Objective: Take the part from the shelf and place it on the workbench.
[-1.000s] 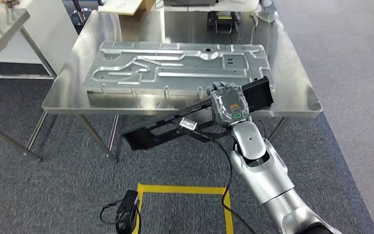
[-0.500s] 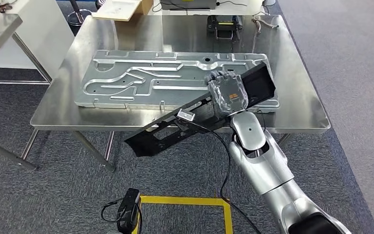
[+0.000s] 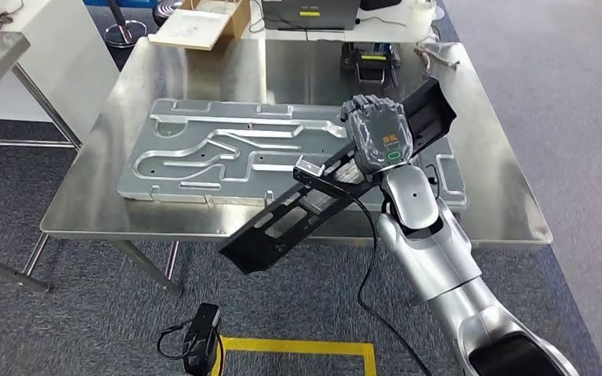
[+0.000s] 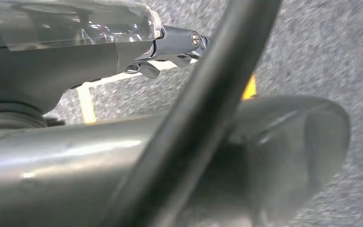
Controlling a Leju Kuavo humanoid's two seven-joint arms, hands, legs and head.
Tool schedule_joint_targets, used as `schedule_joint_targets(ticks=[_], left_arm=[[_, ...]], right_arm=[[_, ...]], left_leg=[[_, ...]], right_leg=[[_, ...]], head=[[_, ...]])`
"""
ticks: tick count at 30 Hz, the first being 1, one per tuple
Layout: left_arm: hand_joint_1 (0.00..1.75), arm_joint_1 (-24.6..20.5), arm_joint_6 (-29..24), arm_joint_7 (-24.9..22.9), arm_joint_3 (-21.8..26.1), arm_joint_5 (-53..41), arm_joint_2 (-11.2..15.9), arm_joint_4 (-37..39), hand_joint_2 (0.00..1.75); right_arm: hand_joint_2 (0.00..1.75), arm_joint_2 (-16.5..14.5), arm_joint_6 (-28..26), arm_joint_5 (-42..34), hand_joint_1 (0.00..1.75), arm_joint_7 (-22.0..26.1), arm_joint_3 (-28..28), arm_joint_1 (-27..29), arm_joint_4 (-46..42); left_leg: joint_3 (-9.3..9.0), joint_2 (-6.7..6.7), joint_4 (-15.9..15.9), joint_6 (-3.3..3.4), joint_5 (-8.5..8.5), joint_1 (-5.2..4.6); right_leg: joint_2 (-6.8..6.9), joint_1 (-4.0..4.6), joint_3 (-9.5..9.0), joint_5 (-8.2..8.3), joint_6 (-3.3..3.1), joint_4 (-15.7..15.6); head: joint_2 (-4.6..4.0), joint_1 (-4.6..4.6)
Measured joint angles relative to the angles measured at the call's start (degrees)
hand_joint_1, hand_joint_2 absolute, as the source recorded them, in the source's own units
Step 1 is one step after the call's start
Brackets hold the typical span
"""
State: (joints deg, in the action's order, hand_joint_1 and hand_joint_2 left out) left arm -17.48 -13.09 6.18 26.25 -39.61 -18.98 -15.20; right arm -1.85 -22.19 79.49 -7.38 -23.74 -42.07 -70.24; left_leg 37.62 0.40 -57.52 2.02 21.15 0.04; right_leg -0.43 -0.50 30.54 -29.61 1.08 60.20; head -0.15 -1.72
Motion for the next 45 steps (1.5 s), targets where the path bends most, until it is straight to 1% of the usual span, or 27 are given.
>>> schedule_joint_targets(ticks=[2,4,5,6,7,9,10,11,14,16,19,20,21,22,24,26,29,31,32,34,35,36,37,39,40,42,45], left_arm=[[0.00,-0.11,0.00,0.16,-0.26,0.09,0.02,-0.03,0.00],[0.00,0.05,0.00,0.27,-0.51,0.23,0.07,-0.03,0.00],[0.00,0.21,0.00,0.31,-0.60,0.33,0.10,-0.02,0.00],[0.00,0.35,0.00,0.33,-0.66,0.40,0.13,-0.02,0.00],[0.00,0.45,-0.05,0.37,-0.71,0.47,0.15,-0.02,0.00],[0.00,0.65,-0.17,0.46,-0.76,0.58,0.16,-0.02,0.00],[0.00,0.72,-0.26,0.49,-0.79,0.62,0.17,-0.02,0.00],[0.00,0.82,-0.32,0.48,-0.81,0.63,0.19,-0.03,0.00],[0.00,0.95,-0.41,0.35,-1.00,0.54,0.25,-0.10,0.00],[0.00,0.89,-0.42,0.34,-1.22,0.57,0.29,-0.22,0.00],[0.00,1.07,-0.43,0.37,-1.51,0.84,0.47,-0.28,0.00],[0.00,1.24,-0.44,0.39,-1.62,0.94,0.56,-0.28,0.00],[0.00,1.40,-0.44,0.42,-1.73,1.04,0.64,-0.28,0.00],[0.00,1.51,-0.44,0.45,-1.83,1.12,0.72,-0.30,0.00],[0.00,1.57,-0.44,0.51,-1.96,1.23,0.85,-0.33,0.00],[0.00,1.53,-0.44,0.57,-2.08,1.49,0.97,-0.38,0.00],[0.00,1.73,-0.50,0.71,-2.17,1.94,1.10,-0.47,0.00],[0.00,1.77,-0.54,0.79,-2.19,2.07,1.14,-0.49,0.00],[0.00,1.74,-0.56,0.82,-2.20,2.12,1.14,-0.51,0.00],[0.00,1.75,-0.62,0.86,-2.22,2.23,1.17,-0.57,0.00],[0.00,1.83,-0.68,0.86,-2.23,2.31,1.20,-0.60,0.00],[0.00,1.93,-0.74,0.86,-2.23,2.40,1.24,-0.61,0.00],[0.00,2.03,-0.82,0.86,-2.23,2.54,1.27,-0.61,0.00],[0.00,2.12,-0.98,0.86,-2.25,2.90,1.30,-0.63,0.00],[0.00,2.10,-1.10,0.86,-2.26,3.06,1.30,-0.64,0.00],[0.00,2.08,-1.31,0.87,-2.27,3.33,1.33,-0.67,0.00],[0.00,2.13,-1.39,0.88,-2.27,3.68,1.40,-0.76,0.00]], right_arm=[[1.75,0.40,-0.91,-0.29,1.75,0.02,0.91,-0.36,0.25],[1.75,0.84,-1.69,-0.80,1.75,0.12,2.01,-0.45,0.67],[1.75,1.05,-1.95,-1.05,1.75,0.17,2.59,-0.44,0.91],[1.75,1.27,-2.17,-1.21,1.75,0.21,3.16,-0.46,1.13],[1.75,1.47,-2.43,-1.35,1.75,0.21,3.67,-0.51,1.28],[1.75,1.97,-3.39,-1.57,1.75,0.25,4.68,-0.66,1.52],[1.75,2.16,-3.98,-1.72,1.75,0.31,5.17,-0.75,1.63],[1.75,2.31,-4.51,-1.88,1.75,0.38,5.64,-0.84,1.70],[1.75,2.53,-5.40,-2.41,1.75,0.71,6.96,-1.27,1.52],[1.75,2.64,-6.09,-2.61,1.75,1.09,7.86,-1.73,1.30],[1.75,2.70,-7.19,-2.87,1.75,1.49,9.13,-2.01,1.22],[1.75,2.76,-7.46,-3.02,1.75,1.57,9.62,-1.95,1.22],[1.75,2.86,-7.66,-3.18,1.75,1.69,10.16,-1.92,1.23],[1.75,2.96,-7.82,-3.29,1.75,1.80,10.71,-1.96,1.23],[1.75,3.12,-8.13,-3.37,1.75,1.97,11.78,-2.30,1.30],[1.75,3.28,-8.59,-3.37,1.75,2.03,12.88,-2.79,1.55],[1.75,3.62,-9.05,-3.37,1.75,2.08,14.48,-3.06,2.13],[1.75,3.91,-9.30,-3.39,1.75,2.18,15.25,-3.17,2.45],[1.75,4.04,-9.55,-3.43,1.75,2.24,15.60,-3.22,2.60],[1.75,4.21,-10.25,-3.59,1.75,2.31,16.24,-3.06,3.02],[1.75,4.30,-10.63,-3.66,1.75,2.30,16.58,-2.81,3.28],[1.75,4.38,-10.93,-3.70,1.75,2.29,16.87,-2.56,3.58],[1.75,4.44,-11.15,-3.71,1.75,2.29,17.15,-2.38,3.90],[1.75,4.47,-11.30,-3.62,1.75,2.37,17.64,-2.30,4.54],[1.75,4.47,-11.33,-3.52,1.75,2.42,17.86,-2.34,4.93],[1.75,4.47,-11.44,-3.18,1.75,2.47,18.24,-2.23,5.91],[1.75,4.47,-11.66,-2.45,1.75,2.43,18.58,-1.82,7.55]], left_leg=[[-0.73,0.04,0.09,0.51,0.62,0.02],[-1.57,0.12,0.03,0.68,1.56,-0.04],[-2.17,0.22,-0.01,0.68,2.10,-0.05],[-2.86,0.35,-0.06,0.64,2.69,-0.06],[-3.60,0.50,-0.11,0.57,3.27,-0.07],[-4.83,0.72,-0.27,0.32,4.35,-0.15],[-5.12,0.80,-0.34,0.09,4.80,-0.21],[-5.26,0.85,-0.33,-0.18,5.18,-0.25],[-5.86,0.85,-0.37,-1.00,5.91,-0.41],[-5.05,0.64,-2.90,-1.57,7.42,-0.40],[0.55,0.34,-13.33,-2.35,11.58,0.08],[2.22,0.26,-15.78,-2.56,12.04,0.24],[3.00,0.17,-16.19,-2.76,11.33,0.37],[2.80,0.07,-14.52,-2.89,9.51,0.49],[0.36,-0.03,-7.21,-2.89,4.55,0.64],[-1.35,-0.05,-1.74,-2.40,2.52,0.44],[-1.75,0.00,-0.55,-1.27,2.28,0.28],[-2.09,0.00,-0.03,-0.63,2.02,0.48],[-2.25,-0.02,0.16,-0.35,1.95,0.57],[-2.30,-0.02,0.14,-0.05,2.06,0.49],[-2.32,0.00,0.07,0.04,2.16,0.47],[-2.35,0.02,-0.04,0.08,2.28,0.47],[-2.39,0.05,-0.23,0.04,2.46,0.47],[-2.46,0.10,-0.75,-0.27,3.01,0.46],[-2.41,0.12,-1.09,-0.52,3.29,0.36],[-2.25,0.13,-1.38,-1.02,3.58,0.17],[-2.22,0.09,-1.55,-1.76,3.97,0.07]], right_leg=[[0.08,-0.17,3.93,-1.56,0.48,6.18],[0.11,-0.25,8.79,-4.13,0.84,12.09],[0.12,-0.26,10.34,-4.62,0.92,13.04],[0.13,-0.25,10.99,-3.89,0.88,12.08],[0.13,-0.21,10.76,-1.74,0.68,9.31],[0.15,0.14,9.48,4.61,-0.09,1.94],[0.16,0.38,8.99,7.10,-0.50,-0.75],[0.15,0.61,8.79,8.52,-0.84,-2.19],[0.19,0.54,7.97,8.51,-1.74,-3.05],[0.23,0.13,6.95,8.16,-2.31,-3.61],[0.20,0.02,6.04,7.48,-2.72,-3.73],[0.19,0.00,5.79,7.18,-2.70,-3.63],[0.17,-0.03,5.54,6.87,-2.64,-3.49],[0.14,-0.08,5.27,6.52,-2.52,-3.28],[0.10,-0.16,4.74,5.84,-2.15,-2.87],[0.05,-0.15,4.71,5.48,-1.61,-2.59],[0.04,-0.15,4.91,5.07,-0.50,-2.42],[0.11,-0.25,5.62,3.59,0.06,-0.51],[0.13,-0.32,6.77,2.07,0.26,2.05],[0.16,-0.38,10.35,-1.27,0.60,9.43],[0.17,-0.43,11.91,-2.03,0.74,12.31],[0.18,-0.51,12.73,-1.79,0.84,13.47],[0.19,-0.61,12.44,-0.44,0.86,12.39],[0.29,-0.76,9.43,3.53,0.72,5.52],[0.34,-0.68,7.83,4.85,0.57,2.05],[0.33,-0.40,6.42,5.38,0.21,-1.08],[0.22,-0.52,6.31,5.40,-0.57,-1.34]], head=[[0.00,0.00],[0.00,0.00],[0.00,0.00],[0.00,0.01],[0.00,0.00],[0.00,0.00],[0.00,-0.01],[0.00,-0.02],[0.00,-0.01],[0.00,0.01],[0.00,0.00],[0.00,-0.01],[0.00,-0.01],[0.00,-0.01],[0.00,0.00],[0.00,0.01],[0.00,0.01],[0.00,0.01],[0.00,0.01],[0.00,0.02],[0.00,0.02],[0.00,0.02],[0.00,0.02],[0.00,0.02],[0.00,0.01],[0.00,0.01],[0.00,0.00]])
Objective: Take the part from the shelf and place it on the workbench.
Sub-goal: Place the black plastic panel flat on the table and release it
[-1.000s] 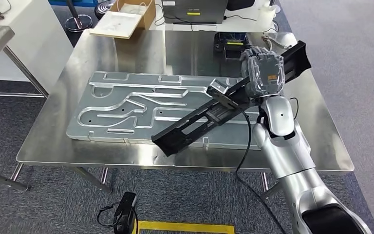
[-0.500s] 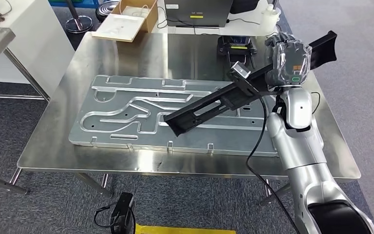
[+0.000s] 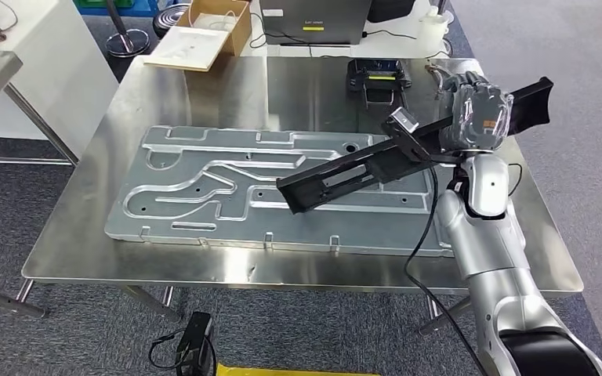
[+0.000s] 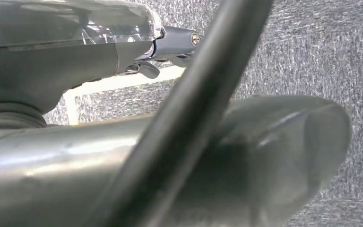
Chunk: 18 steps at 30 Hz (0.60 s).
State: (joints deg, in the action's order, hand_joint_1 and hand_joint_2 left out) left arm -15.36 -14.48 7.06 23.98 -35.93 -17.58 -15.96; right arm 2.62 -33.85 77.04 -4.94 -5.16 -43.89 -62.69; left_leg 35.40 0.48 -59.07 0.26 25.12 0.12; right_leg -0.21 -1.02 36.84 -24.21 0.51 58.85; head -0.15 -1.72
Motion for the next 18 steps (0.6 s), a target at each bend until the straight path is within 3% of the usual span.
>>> schedule_joint_targets(ticks=[2,4,6,7,8,10,11,12,15,17,18], left_arm=[[0.00,-0.06,-0.02,0.00,0.00,0.20,0.04,-0.07,0.00],[0.00,-0.04,-0.03,-0.01,0.00,0.40,0.14,-0.07,0.00],[0.00,0.05,-0.08,-0.08,0.00,0.50,0.25,-0.07,0.00],[0.00,0.07,-0.11,-0.12,0.00,0.53,0.29,-0.07,0.00],[0.00,0.05,-0.13,-0.16,0.00,0.56,0.34,-0.08,0.00],[0.00,-0.09,-0.16,-0.24,0.00,0.60,0.41,-0.12,0.00],[0.00,-0.19,-0.17,-0.30,0.00,0.65,0.44,-0.14,0.00],[0.00,-0.28,-0.19,-0.36,0.00,0.75,0.46,-0.15,0.00],[0.00,-0.39,-0.21,-0.51,-0.02,1.14,0.54,-0.17,0.00],[0.00,-0.61,-0.21,-0.54,-0.07,1.33,0.56,-0.17,0.00],[0.00,-0.75,-0.22,-0.55,-0.10,1.42,0.56,-0.17,0.00]], right_arm=[[1.75,0.00,-0.23,0.42,1.75,-0.02,0.03,0.08,1.03],[1.75,-0.01,-0.52,0.74,1.75,-0.07,0.09,0.25,2.26],[1.75,-0.05,-0.68,0.97,1.75,-0.10,0.14,0.76,3.59],[1.75,-0.09,-0.71,1.06,1.75,-0.10,0.15,1.08,4.18],[1.75,-0.15,-0.72,1.14,1.75,-0.10,0.15,1.33,4.73],[1.75,-0.37,-0.76,1.28,1.75,-0.18,0.15,1.51,5.94],[1.75,-0.46,-0.80,1.33,1.75,-0.27,0.16,1.53,6.64],[1.75,-0.56,-0.82,1.39,1.75,-0.36,0.16,1.60,7.44],[1.75,-0.88,-0.99,1.69,1.75,-0.46,0.18,2.03,10.00],[1.75,-1.31,-1.58,1.79,1.75,-0.43,0.20,2.07,11.92],[1.75,-1.53,-2.03,1.74,1.75,-0.41,0.25,2.07,12.91]], left_leg=[[1.24,-0.08,-3.13,-0.58,2.12,0.04],[4.43,-0.15,-10.31,-0.92,5.58,0.16],[7.03,-0.14,-15.67,-0.96,6.96,0.19],[7.01,-0.14,-15.44,-0.88,6.11,0.18],[6.00,-0.14,-13.12,-0.72,4.38,0.18],[2.45,-0.12,-5.52,-0.17,0.66,0.09],[1.05,-0.11,-2.53,0.08,-0.26,0.01],[0.28,-0.08,-0.78,0.27,-0.56,-0.08],[-0.06,-0.05,0.33,0.85,-0.60,-0.02],[-0.39,-0.13,0.97,1.47,-1.02,0.20],[-0.50,-0.17,1.12,1.67,-1.14,0.24]], right_leg=[[0.08,-0.29,-0.27,0.03,-0.59,-0.25],[0.14,-0.23,-0.43,-0.08,-0.91,-0.26],[0.14,-0.15,-0.52,-0.16,-1.03,-0.22],[0.12,-0.13,-0.58,-0.19,-1.05,-0.19],[0.07,-0.12,-0.66,-0.23,-1.05,-0.15],[-0.04,0.00,-0.73,-0.37,-0.88,-0.03],[-0.09,0.09,-0.65,-0.39,-0.68,0.05],[-0.11,0.18,-0.54,-0.37,-0.43,0.09],[-0.05,0.17,-0.41,-0.31,0.49,0.05],[0.02,0.06,0.57,-2.16,0.99,2.54],[0.06,-0.01,1.77,-3.82,1.16,5.38]], head=[[0.00,-0.01],[0.00,-0.01],[0.00,-0.01],[0.00,-0.01],[0.00,-0.01],[0.00,0.00],[0.00,0.01],[0.00,0.01],[0.00,0.01],[0.00,0.01],[0.00,0.02]])
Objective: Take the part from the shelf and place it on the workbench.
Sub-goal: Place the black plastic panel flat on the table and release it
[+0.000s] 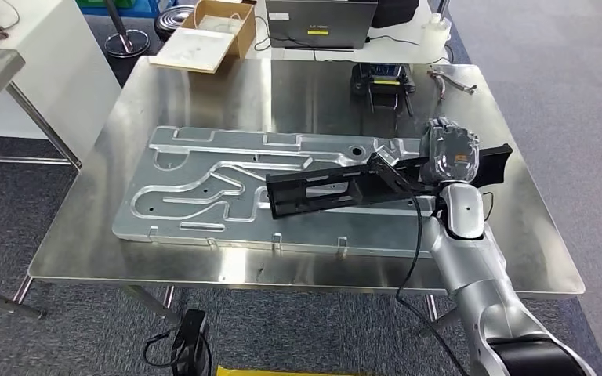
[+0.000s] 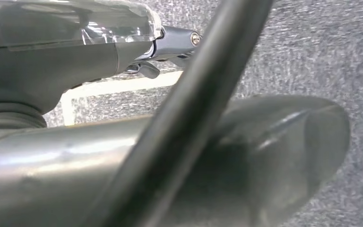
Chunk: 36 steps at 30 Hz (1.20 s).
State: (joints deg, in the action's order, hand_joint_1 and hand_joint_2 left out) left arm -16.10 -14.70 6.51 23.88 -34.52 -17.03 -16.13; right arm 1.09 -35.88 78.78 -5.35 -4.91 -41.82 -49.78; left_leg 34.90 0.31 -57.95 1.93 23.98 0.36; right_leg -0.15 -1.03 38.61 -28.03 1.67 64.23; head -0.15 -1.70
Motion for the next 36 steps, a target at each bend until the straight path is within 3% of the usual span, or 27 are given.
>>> schedule_joint_targets(ticks=[2,3,4,5,7,9,12,14,17,18,19,20,22,24,27,29,32,33,34,35,36], left_arm=[[0.00,-0.13,-0.09,-0.03,-0.08,0.14,0.01,0.00,0.00],[0.00,-0.10,-0.15,-0.07,-0.13,0.17,0.04,0.00,0.00],[0.00,-0.07,-0.24,-0.09,-0.18,0.22,0.07,0.00,0.00],[0.00,-0.07,-0.30,-0.12,-0.23,0.27,0.09,0.00,0.00],[0.00,-0.13,-0.49,-0.14,-0.32,0.38,0.10,0.00,0.00],[0.00,-0.19,-0.73,-0.19,-0.45,0.55,0.10,0.00,0.00],[0.00,-0.22,-0.91,-0.38,-0.73,0.80,0.11,0.00,0.00],[0.00,-0.24,-0.95,-0.51,-0.82,0.89,0.11,0.00,0.00],[0.00,-0.14,-0.96,-0.63,-0.82,0.96,0.16,0.00,0.00],[0.00,-0.03,-0.98,-0.66,-0.82,0.98,0.21,0.00,0.00],[0.00,0.07,-1.02,-0.67,-0.82,1.01,0.28,0.00,0.00],[0.00,0.11,-1.11,-0.68,-0.82,1.04,0.33,0.00,0.00],[0.00,-0.01,-1.36,-0.69,-0.82,1.16,0.40,0.00,0.00],[0.00,-0.19,-1.62,-0.68,-0.84,1.36,0.43,-0.01,0.00],[0.00,-0.23,-1.78,-0.67,-0.86,1.63,0.55,-0.02,0.00],[0.00,-0.36,-1.75,-0.66,-0.87,1.79,0.58,-0.02,0.00],[0.00,-0.38,-1.69,-0.58,-0.89,2.03,0.64,-0.02,0.00],[0.00,-0.32,-1.69,-0.53,-0.89,2.09,0.67,-0.02,0.00],[0.00,-0.26,-1.70,-0.45,-0.89,2.15,0.70,-0.02,0.00],[0.00,-0.23,-1.74,-0.35,-0.89,2.19,0.73,-0.02,0.00],[0.00,-0.22,-1.78,-0.25,-0.89,2.24,0.75,-0.02,0.00]], right_arm=[[1.75,-0.41,-0.89,-0.22,1.75,0.11,0.22,0.09,1.83],[1.75,-0.63,-1.22,-0.39,1.75,0.20,0.38,0.13,2.65],[1.75,-0.90,-1.46,-0.57,1.75,0.33,0.54,0.12,3.41],[1.75,-1.18,-1.72,-0.76,1.75,0.49,0.67,0.07,4.07],[1.75,-1.78,-2.42,-1.04,1.75,0.81,0.82,-0.02,5.18],[1.75,-2.46,-3.31,-1.12,1.75,1.03,0.89,-0.01,6.14],[1.75,-3.33,-4.14,-1.09,1.75,1.08,0.91,0.06,7.41],[1.75,-3.80,-4.33,-0.99,1.75,1.07,0.91,0.05,8.00],[1.75,-4.24,-4.37,-0.89,1.75,1.03,0.92,0.16,8.85],[1.75,-4.29,-4.39,-0.84,1.75,0.95,0.96,0.21,9.12],[1.75,-4.31,-4.41,-0.79,1.75,0.80,1.06,0.25,9.37],[1.75,-4.31,-4.42,-0.75,1.75,0.65,1.23,0.26,9.57],[1.75,-4.31,-4.43,-0.76,1.75,0.42,1.90,0.18,9.92],[1.75,-4.16,-4.44,-0.76,1.75,0.35,2.75,0.00,10.14],[1.75,-3.78,-4.38,-0.72,1.75,-0.04,3.75,-0.13,10.65],[1.75,-3.24,-4.26,-0.68,1.75,-0.40,4.33,-0.23,11.01],[1.75,-2.57,-4.11,-0.66,1.75,-0.78,5.02,-0.41,11.53],[1.75,-2.42,-4.05,-0.67,1.75,-0.87,5.20,-0.50,11.64],[1.75,-2.25,-3.96,-0.70,1.75,-0.93,5.37,-0.62,11.72],[1.75,-2.03,-3.78,-0.75,1.75,-0.97,5.53,-0.82,11.76],[1.75,-1.81,-3.49,-0.86,1.75,-0.99,5.68,-1.11,11.77]], left_leg=[[-0.04,-0.01,0.00,0.20,-0.03,-0.03],[-0.07,-0.01,-0.04,0.21,-0.01,-0.05],[-0.11,-0.01,-0.11,0.19,0.03,-0.04],[-0.16,-0.01,-0.19,0.13,0.08,-0.03],[-0.27,-0.01,-0.41,-0.17,0.26,-0.09],[-0.39,-0.01,-0.58,-0.75,0.48,-0.22],[-0.72,-0.02,-0.52,-1.85,0.65,-0.12],[-0.08,-0.02,-2.50,-2.49,2.30,0.03],[3.83,-0.02,-12.40,-3.16,8.16,0.29],[4.73,-0.02,-15.10,-3.36,9.24,0.39],[4.66,-0.03,-15.84,-3.53,9.23,0.50],[3.52,-0.04,-14.42,-3.66,8.25,0.64],[-0.88,-0.05,-7.05,-3.92,5.38,1.05],[-3.73,0.14,-1.66,-3.46,4.00,1.17],[-3.85,0.15,-0.73,-1.84,3.46,0.91],[-3.66,-0.08,-0.47,-0.81,2.74,0.91],[-2.88,-0.37,-0.38,0.03,2.07,0.65],[-2.67,-0.41,-0.39,0.13,1.97,0.48],[-2.54,-0.43,-0.40,0.20,1.91,0.30],[-2.52,-0.40,-0.40,0.25,1.88,0.12],[-2.56,-0.33,-0.40,0.27,1.86,-0.04]], right_leg=[[0.01,-0.07,3.08,-3.01,0.28,6.77],[0.01,-0.14,3.97,-3.38,0.38,8.71],[0.03,-0.22,3.90,-2.75,0.42,8.68],[0.06,-0.28,2.79,-1.31,0.39,6.63],[0.10,-0.22,-1.20,1.70,0.09,-0.61],[0.02,0.07,-3.63,2.72,-0.44,-5.08],[-0.02,0.27,-4.17,2.91,-1.43,-6.00],[0.15,-0.01,-4.49,3.38,-2.15,-6.57],[0.47,-0.09,-4.32,3.76,-2.60,-6.73],[0.53,-0.11,-4.19,3.87,-2.56,-6.72],[0.55,-0.15,-4.08,3.98,-2.44,-6.69],[0.53,-0.23,-4.01,4.10,-2.29,-6.65],[0.49,-0.27,-3.81,4.26,-1.80,-6.30],[0.33,-0.02,-3.50,4.34,-1.06,-5.90],[0.06,-0.10,-3.34,4.94,0.22,-6.27],[0.06,-0.30,-2.50,3.81,0.73,-4.84],[0.11,-0.24,1.95,-1.87,0.87,4.91],[0.11,-0.20,3.35,-3.07,0.85,8.11],[0.11,-0.15,3.90,-3.19,0.74,9.59],[0.11,-0.03,3.27,-2.21,0.47,8.78],[0.10,0.15,1.62,-0.50,0.02,5.93]], head=[[0.00,0.00],[0.00,0.00],[0.00,0.00],[0.00,0.00],[0.00,0.00],[0.00,-0.01],[0.00,-0.01],[0.00,-0.02],[0.00,-0.02],[0.00,-0.02],[0.00,-0.02],[0.00,-0.02],[0.00,-0.02],[0.00,-0.01],[0.00,0.00],[0.00,0.00],[0.00,0.00],[0.00,0.00],[0.00,0.00],[0.00,0.00],[0.00,0.00]])
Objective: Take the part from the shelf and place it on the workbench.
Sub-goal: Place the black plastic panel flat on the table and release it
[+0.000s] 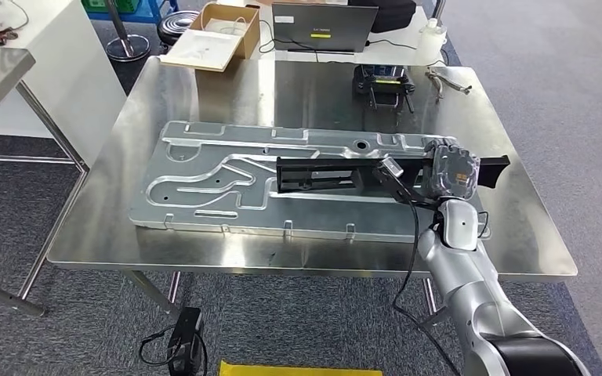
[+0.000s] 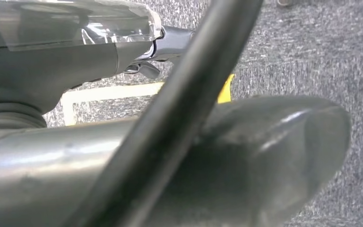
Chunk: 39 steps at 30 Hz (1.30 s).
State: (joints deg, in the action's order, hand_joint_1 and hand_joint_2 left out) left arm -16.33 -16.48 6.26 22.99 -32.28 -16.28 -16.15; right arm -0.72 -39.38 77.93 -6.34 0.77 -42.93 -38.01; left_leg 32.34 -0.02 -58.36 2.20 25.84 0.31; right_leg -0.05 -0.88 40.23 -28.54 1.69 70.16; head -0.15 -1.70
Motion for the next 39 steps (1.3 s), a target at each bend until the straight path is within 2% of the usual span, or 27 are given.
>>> schedule_joint_targets(ticks=[1,3,5,7,8,9,12,13,14,15,16,17,19,22,24,25,27,28,29,30,31,33,34,35,37,38,39], left_arm=[[0.00,-0.01,-0.04,0.11,0.00,0.05,0.01,0.00,0.00],[0.00,-0.03,-0.09,0.24,-0.01,0.18,-0.03,0.00,0.00],[0.00,0.02,-0.13,0.29,-0.02,0.34,-0.04,0.00,0.00],[0.00,0.11,-0.18,0.36,-0.03,0.48,-0.02,0.00,0.00],[0.00,0.12,-0.19,0.39,-0.03,0.51,-0.01,0.00,0.00],[0.00,0.10,-0.19,0.44,-0.03,0.56,0.00,0.00,0.00],[0.00,0.20,-0.16,0.71,-0.02,0.96,0.14,0.00,0.00],[0.00,0.28,-0.15,0.86,-0.02,1.08,0.21,0.00,0.00],[0.00,0.33,-0.13,1.02,-0.02,1.13,0.27,0.00,0.00],[0.00,0.34,-0.11,1.18,-0.02,1.13,0.31,0.00,0.00],[0.00,0.32,-0.10,1.31,-0.02,1.11,0.36,0.00,0.00],[0.00,0.28,-0.09,1.40,-0.02,1.09,0.38,0.00,0.00],[0.00,0.21,-0.09,1.50,-0.02,1.05,0.43,0.00,0.00],[0.00,0.24,-0.09,1.50,-0.03,1.02,0.49,-0.01,0.00],[0.00,0.19,-0.09,1.50,-0.04,0.97,0.49,-0.02,0.00],[0.00,0.12,-0.09,1.51,-0.04,0.95,0.49,-0.02,0.00],[0.00,0.05,-0.09,1.51,-0.04,0.95,0.48,-0.02,0.00],[0.00,0.16,-0.09,1.50,-0.04,0.95,0.49,-0.02,0.00],[0.00,0.32,-0.09,1.49,-0.04,0.95,0.49,-0.02,0.00],[0.00,0.48,-0.07,1.46,-0.04,0.96,0.49,-0.02,0.00],[0.00,0.57,-0.02,1.44,-0.05,0.96,0.49,-0.02,0.00],[0.00,0.73,0.09,1.34,-0.06,0.96,0.42,0.03,0.00],[0.00,0.75,0.11,1.29,-0.08,0.96,0.39,0.06,0.00],[0.00,0.74,0.05,1.26,-0.09,0.96,0.37,0.08,0.00],[0.00,0.49,-0.08,1.27,-0.13,0.96,0.37,0.06,0.00],[0.00,0.34,-0.12,1.30,-0.13,0.96,0.37,0.05,0.00],[0.00,0.19,-0.12,1.31,-0.13,0.96,0.37,0.04,0.00]], right_arm=[[1.75,0.23,0.38,-0.15,1.75,0.01,0.14,-0.36,-0.01],[1.75,0.57,1.14,-0.60,1.75,0.02,0.48,-1.15,-0.12],[1.75,0.81,1.67,-0.98,1.75,0.07,0.88,-1.55,-0.31],[1.75,1.03,2.04,-1.10,1.75,0.17,1.09,-1.60,-0.58],[1.75,1.08,2.15,-1.12,1.75,0.23,1.10,-1.62,-0.73],[1.75,1.11,2.24,-1.12,1.75,0.29,1.11,-1.63,-0.83],[1.75,1.11,2.42,-1.12,1.75,0.37,1.11,-1.45,-0.90],[1.75,1.11,2.46,-1.13,1.75,0.37,1.11,-1.34,-0.93],[1.75,1.11,2.48,-1.14,1.75,0.38,1.11,-1.27,-0.97],[1.75,1.11,2.52,-1.16,1.75,0.38,1.11,-1.22,-1.01],[1.75,1.11,2.59,-1.18,1.75,0.39,1.11,-1.21,-1.04],[1.75,1.11,2.67,-1.20,1.75,0.42,1.11,-1.22,-1.06],[1.75,1.28,2.77,-1.25,1.75,0.45,1.17,-1.30,-1.29],[1.75,1.51,2.86,-1.30,1.75,0.48,1.30,-1.30,-1.65],[1.75,1.64,2.98,-1.30,1.75,0.48,1.38,-1.34,-1.84],[1.75,1.70,3.03,-1.29,1.75,0.50,1.41,-1.30,-1.92],[1.75,1.78,3.01,-1.29,1.75,0.54,1.42,-0.93,-1.92],[1.75,1.82,2.99,-1.29,1.75,0.57,1.43,-0.75,-1.91],[1.75,1.86,2.99,-1.29,1.75,0.61,1.44,-0.66,-1.92],[1.75,1.88,3.09,-1.29,1.75,0.67,1.44,-0.64,-1.91],[1.75,1.93,3.18,-1.28,1.75,0.74,1.44,-0.66,-1.91],[1.75,2.05,3.39,-1.25,1.75,0.93,1.43,-0.66,-1.85],[1.75,2.10,3.40,-1.22,1.75,1.08,1.40,-0.83,-1.86],[1.75,2.13,3.41,-1.20,1.75,1.21,1.37,-1.14,-1.92],[1.75,2.10,3.45,-1.17,1.75,1.39,1.31,-1.92,-2.10],[1.75,2.07,3.49,-1.16,1.75,1.40,1.31,-2.09,-2.15],[1.75,2.01,3.52,-1.14,1.75,1.40,1.30,-2.12,-2.14]], left_leg=[[-0.05,0.08,0.00,0.00,-0.02,-0.12],[0.05,0.23,-0.06,-0.24,-0.04,-0.36],[0.22,0.30,0.01,-0.74,-0.14,-0.31],[0.23,0.31,0.06,-1.33,-0.05,-0.32],[0.55,0.29,-0.68,-1.63,0.58,-0.36],[1.40,0.27,-2.55,-1.92,1.81,-0.34],[6.35,0.24,-12.72,-2.77,6.53,0.25],[7.41,0.23,-14.68,-3.04,6.77,0.46],[7.51,0.22,-14.62,-3.27,5.93,0.65],[6.51,0.18,-12.42,-3.44,4.20,0.84],[4.66,0.12,-8.66,-3.56,2.22,1.02],[2.84,0.05,-5.02,-3.56,1.16,1.05],[0.52,0.05,-0.69,-2.95,0.88,0.98],[-0.33,0.16,-0.12,-1.35,1.60,0.86],[-1.66,0.18,0.14,-0.54,2.01,0.86],[-2.28,0.16,0.30,-0.29,2.31,0.82],[-3.34,0.24,0.48,-0.04,3.13,0.77],[-4.01,0.33,0.57,-0.05,3.68,0.75],[-4.80,0.44,0.65,-0.09,4.30,0.75],[-5.95,0.57,0.76,-0.19,5.14,0.74],[-7.16,0.64,0.84,-0.30,5.99,0.72],[-9.34,0.84,0.92,-0.70,7.87,0.68],[-10.06,0.93,1.04,-1.15,8.70,0.64],[-10.78,1.02,1.17,-1.62,9.30,0.64],[-10.80,1.04,-0.41,-2.57,8.32,0.70],[-9.69,0.96,-3.01,-2.83,6.90,0.78],[-7.72,0.86,-6.44,-3.06,5.59,0.84]], right_leg=[[-0.01,0.29,-2.16,1.78,-0.64,-3.90],[0.18,0.92,-5.41,3.64,-1.92,-10.24],[0.38,1.34,-6.09,3.69,-2.52,-12.06],[0.48,1.03,-6.38,4.17,-2.62,-12.91],[0.57,0.76,-6.62,4.47,-2.70,-13.46],[0.65,0.49,-6.83,4.74,-2.77,-13.97],[0.72,0.35,-6.76,4.87,-2.90,-14.16],[0.66,0.29,-6.69,4.75,-2.82,-14.09],[0.53,0.18,-6.65,4.45,-2.69,-13.97],[0.42,0.05,-6.68,4.07,-2.51,-13.78],[0.31,-0.10,-6.75,3.58,-2.22,-13.46],[0.24,-0.13,-6.80,3.10,-1.83,-13.05],[0.15,-0.02,-6.86,2.37,-0.94,-12.48],[0.01,-0.13,-7.09,2.65,0.22,-11.43],[0.03,-0.31,-5.88,2.21,0.67,-8.63],[0.06,-0.37,-4.07,1.54,0.80,-5.88],[0.04,-0.35,1.15,-0.24,0.97,0.63],[0.04,-0.35,3.46,-0.99,0.95,2.67],[0.04,-0.35,5.00,-1.46,0.87,3.21],[0.04,-0.30,5.78,-1.12,0.65,1.77],[0.02,-0.14,5.70,0.55,0.26,-1.21],[-0.21,0.43,4.93,8.14,-0.87,-8.71],[-0.39,0.77,4.62,11.38,-1.32,-10.73],[-0.55,1.05,4.38,13.25,-1.72,-11.65],[-0.54,1.19,3.36,12.42,-2.49,-11.59],[-0.39,1.08,2.51,11.80,-2.98,-12.02],[-0.22,0.91,1.59,11.32,-3.39,-12.53]], head=[[0.00,0.00],[0.00,-0.01],[0.00,-0.01],[0.00,-0.01],[0.00,-0.02],[0.00,-0.02],[0.00,-0.02],[0.00,-0.02],[0.00,-0.02],[0.00,-0.02],[0.00,-0.02],[0.00,-0.02],[0.00,-0.02],[0.00,-0.01],[0.00,-0.01],[0.00,-0.01],[0.00,-0.02],[0.00,-0.02],[0.00,-0.02],[0.00,-0.01],[0.00,0.00],[0.00,0.02],[0.00,0.02],[0.00,0.02],[0.00,0.01],[0.00,0.01],[0.00,0.00]])
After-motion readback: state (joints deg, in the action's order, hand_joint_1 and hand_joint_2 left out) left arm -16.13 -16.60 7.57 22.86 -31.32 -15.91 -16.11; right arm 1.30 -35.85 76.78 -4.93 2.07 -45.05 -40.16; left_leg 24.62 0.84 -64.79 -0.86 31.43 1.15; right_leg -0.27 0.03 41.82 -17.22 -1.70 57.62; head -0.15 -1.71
